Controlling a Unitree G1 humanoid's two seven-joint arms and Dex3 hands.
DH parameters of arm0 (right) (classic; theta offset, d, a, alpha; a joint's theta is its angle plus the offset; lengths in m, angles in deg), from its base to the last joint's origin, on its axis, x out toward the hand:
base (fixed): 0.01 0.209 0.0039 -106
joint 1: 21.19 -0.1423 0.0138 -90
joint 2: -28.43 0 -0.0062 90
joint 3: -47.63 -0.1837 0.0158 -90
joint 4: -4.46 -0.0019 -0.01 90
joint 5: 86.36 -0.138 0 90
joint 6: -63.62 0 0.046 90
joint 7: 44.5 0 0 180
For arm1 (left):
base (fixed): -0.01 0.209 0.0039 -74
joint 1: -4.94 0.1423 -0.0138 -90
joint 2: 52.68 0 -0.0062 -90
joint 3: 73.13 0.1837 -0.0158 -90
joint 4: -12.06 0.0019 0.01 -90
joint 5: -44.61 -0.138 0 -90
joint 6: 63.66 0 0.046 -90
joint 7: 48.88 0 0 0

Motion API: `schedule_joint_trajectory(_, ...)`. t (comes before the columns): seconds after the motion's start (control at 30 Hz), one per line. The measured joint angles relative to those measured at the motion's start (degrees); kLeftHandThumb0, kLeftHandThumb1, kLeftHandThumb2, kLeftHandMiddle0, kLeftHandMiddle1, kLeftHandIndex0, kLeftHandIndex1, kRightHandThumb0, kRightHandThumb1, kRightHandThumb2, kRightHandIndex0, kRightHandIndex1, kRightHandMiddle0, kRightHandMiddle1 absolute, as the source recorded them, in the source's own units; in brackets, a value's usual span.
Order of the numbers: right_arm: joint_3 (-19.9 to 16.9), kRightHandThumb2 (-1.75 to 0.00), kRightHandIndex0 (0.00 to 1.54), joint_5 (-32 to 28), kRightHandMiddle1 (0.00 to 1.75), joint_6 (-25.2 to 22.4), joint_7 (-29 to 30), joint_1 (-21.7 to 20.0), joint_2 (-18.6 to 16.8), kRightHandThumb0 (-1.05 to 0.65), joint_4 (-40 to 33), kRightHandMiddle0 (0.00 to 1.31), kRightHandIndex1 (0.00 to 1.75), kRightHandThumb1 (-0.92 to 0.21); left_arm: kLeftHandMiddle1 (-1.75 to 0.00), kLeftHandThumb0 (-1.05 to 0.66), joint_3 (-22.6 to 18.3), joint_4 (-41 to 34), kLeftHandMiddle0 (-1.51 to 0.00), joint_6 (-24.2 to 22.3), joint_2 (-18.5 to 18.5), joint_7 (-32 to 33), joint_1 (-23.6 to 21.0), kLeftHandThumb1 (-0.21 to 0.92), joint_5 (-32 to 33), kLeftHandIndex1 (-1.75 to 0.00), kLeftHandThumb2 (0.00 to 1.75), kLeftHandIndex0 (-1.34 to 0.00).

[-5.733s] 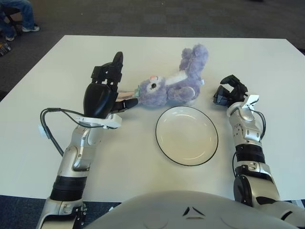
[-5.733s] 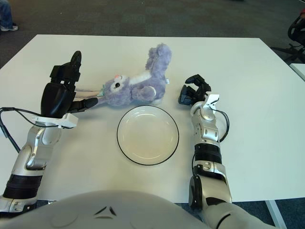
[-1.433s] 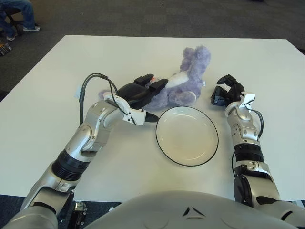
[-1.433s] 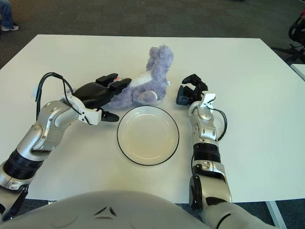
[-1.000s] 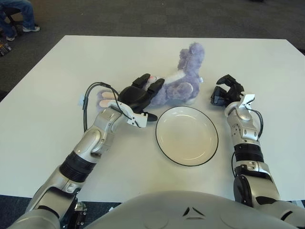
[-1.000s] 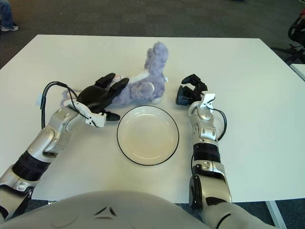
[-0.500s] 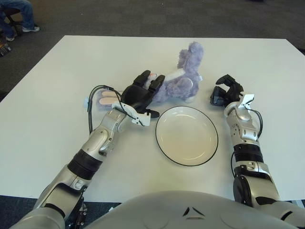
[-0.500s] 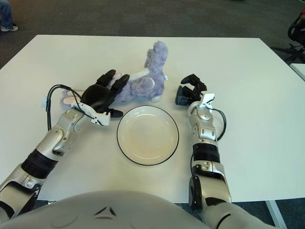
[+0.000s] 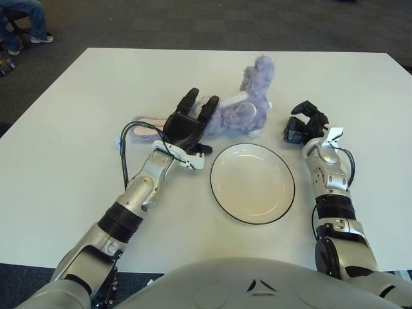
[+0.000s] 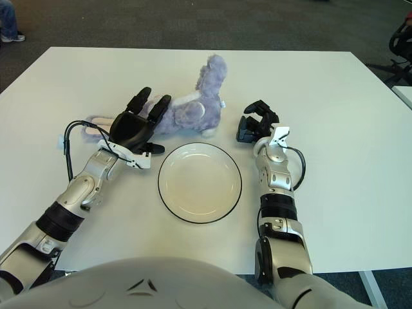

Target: Put the doll into the plate.

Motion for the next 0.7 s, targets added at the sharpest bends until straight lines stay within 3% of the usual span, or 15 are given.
schedule_joint_trajectory(0.33, 0.0, -1.71, 0.86, 0.0, 1.75, 0.1, -0.4, 0.1, 0.0, -0.01, 0.0, 0.64, 1.75, 0.02, -0.03, -1.04, 1.6, 5.0, -0.07, -2.4, -2.1, 6.6, -2.0, 0.92, -3.6, 0.0, 0.66, 0.0)
schedule_joint_trajectory(0.63, 0.3, -1.71, 0.86, 0.1, 1.75, 0.1, -1.0, 0.2, 0.0, -0.01, 0.0, 0.64, 1.74, 0.02, -0.09, -1.05, 3.3, 24.8, -0.19, -2.7, -7.2, 14.9, -13.2, 0.92, -1.8, 0.0, 0.6, 0.0)
schedule_joint_trajectory(0.7, 0.3, -1.7, 0.86, 0.1, 1.75, 0.2, -1.2, 0.2, 0.1, -0.01, -0.1, 0.64, 1.74, 0.02, -0.25, -1.04, 3.6, 29.0, -0.16, -2.3, -8.0, 15.8, -15.8, 0.92, -0.8, -0.01, 0.55, 0.0)
